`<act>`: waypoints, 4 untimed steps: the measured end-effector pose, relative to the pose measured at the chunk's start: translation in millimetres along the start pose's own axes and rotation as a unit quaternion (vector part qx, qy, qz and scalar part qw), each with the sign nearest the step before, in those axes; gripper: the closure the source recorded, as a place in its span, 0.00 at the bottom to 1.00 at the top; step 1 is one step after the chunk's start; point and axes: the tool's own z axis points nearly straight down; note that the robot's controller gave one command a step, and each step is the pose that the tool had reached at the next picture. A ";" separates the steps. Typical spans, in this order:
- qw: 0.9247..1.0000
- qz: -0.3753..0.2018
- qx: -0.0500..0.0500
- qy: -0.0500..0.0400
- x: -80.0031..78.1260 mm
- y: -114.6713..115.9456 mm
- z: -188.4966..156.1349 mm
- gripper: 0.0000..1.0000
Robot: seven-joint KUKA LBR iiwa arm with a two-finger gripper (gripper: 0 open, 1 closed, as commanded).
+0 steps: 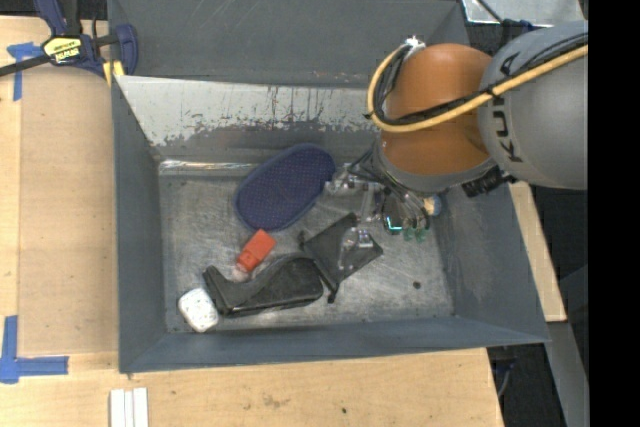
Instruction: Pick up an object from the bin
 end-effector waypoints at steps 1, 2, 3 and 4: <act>0.999 -0.037 0.000 -0.006 50.7 21.5 71.2 0.00; 0.999 -0.035 0.001 -0.015 44.6 19.9 66.1 1.00; 0.999 -0.052 -0.001 -0.008 20.5 57.3 2.3 1.00; 0.999 -0.051 0.000 -0.004 23.2 55.7 6.3 0.00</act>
Offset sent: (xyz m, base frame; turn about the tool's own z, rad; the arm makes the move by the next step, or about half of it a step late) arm -0.0522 0.0216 -0.0710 -0.0736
